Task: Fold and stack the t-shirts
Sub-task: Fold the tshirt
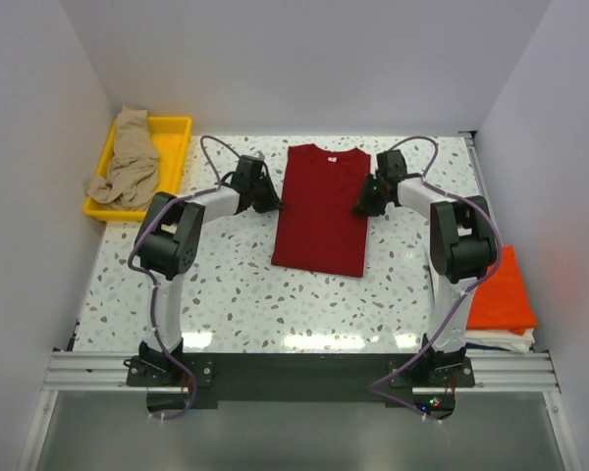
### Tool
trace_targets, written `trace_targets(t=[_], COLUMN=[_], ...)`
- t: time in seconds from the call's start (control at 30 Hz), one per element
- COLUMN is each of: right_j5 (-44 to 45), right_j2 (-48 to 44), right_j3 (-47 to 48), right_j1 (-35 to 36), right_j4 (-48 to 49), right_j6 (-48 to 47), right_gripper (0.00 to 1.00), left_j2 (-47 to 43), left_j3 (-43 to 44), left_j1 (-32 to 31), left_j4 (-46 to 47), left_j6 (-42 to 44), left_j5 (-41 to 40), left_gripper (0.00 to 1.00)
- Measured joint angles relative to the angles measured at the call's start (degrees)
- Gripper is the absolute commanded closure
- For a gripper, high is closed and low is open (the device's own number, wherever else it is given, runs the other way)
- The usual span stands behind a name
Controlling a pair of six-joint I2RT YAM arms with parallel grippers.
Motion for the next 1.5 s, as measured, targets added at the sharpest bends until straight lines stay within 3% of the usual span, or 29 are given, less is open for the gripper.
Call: trace_targets(t=[0.3,0.47,0.5,0.6,0.8,0.93,1.2,1.5], right_j5=[-0.2,-0.2,-0.2,-0.4,-4.5,-5.4,-4.6,-1.0], right_j2=[0.0,-0.1,-0.4,-3.5,-21.1,-27.4,-32.8,-37.2], right_j3=[0.3,2.3,2.4,1.2,-13.9,-22.8,-38.4,-41.9], right_j1=[0.0,0.0,0.0,0.0,1.2,6.0,9.8,9.7], right_j4=[-0.3,-2.9,-3.2,-4.5,-0.9,2.3,5.1,5.3], right_j6=[-0.2,-1.0,-1.1,-1.0,1.7,3.5,6.7,6.7], right_gripper=[0.70,0.64,0.64,0.64,0.64,0.64,0.65,0.65], left_j2=[-0.9,-2.7,-3.7,-9.3,-26.1,-31.2,-32.4,-31.1], left_j3=[-1.4,-1.9,-2.0,-5.4,-20.2,-25.9,-36.0,-41.5], left_j1=[0.0,0.0,0.1,0.2,0.0,-2.7,-7.8,-8.0], left_j4=[1.1,-1.0,-2.1,-2.9,0.5,1.9,4.2,8.6], left_j6=[-0.9,0.0,0.2,0.5,-1.0,-1.1,-1.4,-2.5], left_j5=[-0.9,-1.7,-1.9,-2.2,-0.5,-0.1,-1.0,-1.8], left_gripper=[1.00,0.87,0.80,0.75,0.74,0.74,0.75,0.76])
